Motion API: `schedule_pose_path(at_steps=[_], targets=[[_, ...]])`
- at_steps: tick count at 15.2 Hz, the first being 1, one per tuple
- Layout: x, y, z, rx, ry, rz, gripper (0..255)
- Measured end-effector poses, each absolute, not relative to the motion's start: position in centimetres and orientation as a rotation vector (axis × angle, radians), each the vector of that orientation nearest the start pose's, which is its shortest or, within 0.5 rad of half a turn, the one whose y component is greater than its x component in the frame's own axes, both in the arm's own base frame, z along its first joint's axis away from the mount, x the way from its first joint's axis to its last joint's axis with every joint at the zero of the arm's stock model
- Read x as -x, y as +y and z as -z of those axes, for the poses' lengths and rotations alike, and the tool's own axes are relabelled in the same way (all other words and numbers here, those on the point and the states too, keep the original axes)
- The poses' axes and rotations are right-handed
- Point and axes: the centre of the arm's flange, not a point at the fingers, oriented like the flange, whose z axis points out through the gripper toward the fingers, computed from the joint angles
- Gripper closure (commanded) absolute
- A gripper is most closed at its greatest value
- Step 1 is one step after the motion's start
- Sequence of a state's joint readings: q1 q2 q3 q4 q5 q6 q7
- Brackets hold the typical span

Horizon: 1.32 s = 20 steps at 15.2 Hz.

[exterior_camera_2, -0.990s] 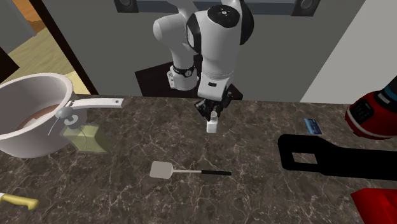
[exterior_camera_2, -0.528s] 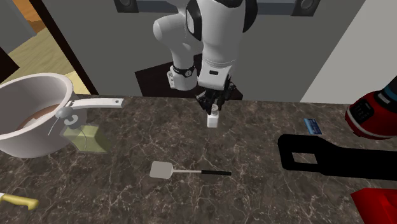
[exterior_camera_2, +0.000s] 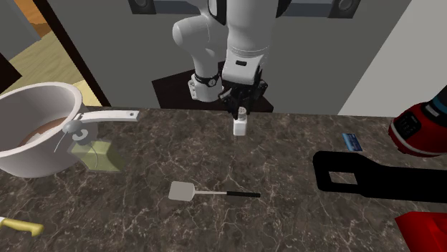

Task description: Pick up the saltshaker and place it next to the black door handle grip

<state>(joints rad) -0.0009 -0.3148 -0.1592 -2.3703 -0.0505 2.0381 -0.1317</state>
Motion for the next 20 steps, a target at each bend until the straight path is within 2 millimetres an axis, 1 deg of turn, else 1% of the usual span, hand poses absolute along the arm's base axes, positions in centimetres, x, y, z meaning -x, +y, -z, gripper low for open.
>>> schedule_pose_path(at_steps=[5, 7, 11, 12, 15, 16, 17, 20], targets=[[-43.9, -7.5, -46.7, 3.134, -0.005, -0.031, 255], [-44.6, -6.0, -46.8, 3.134, -0.005, -0.031, 255], [-45.0, -1.1, -47.0, 3.134, -0.007, -0.032, 255], [-45.3, 0.3, -46.7, 3.134, -0.007, -0.031, 255], [-46.0, 4.4, -47.1, 3.135, -0.007, -0.032, 255], [-46.4, 5.5, -47.0, 3.135, -0.007, -0.031, 255], [-46.3, 6.6, -47.1, 3.135, -0.007, -0.032, 255], [-47.0, 10.6, -47.0, 3.135, -0.007, -0.031, 255]])
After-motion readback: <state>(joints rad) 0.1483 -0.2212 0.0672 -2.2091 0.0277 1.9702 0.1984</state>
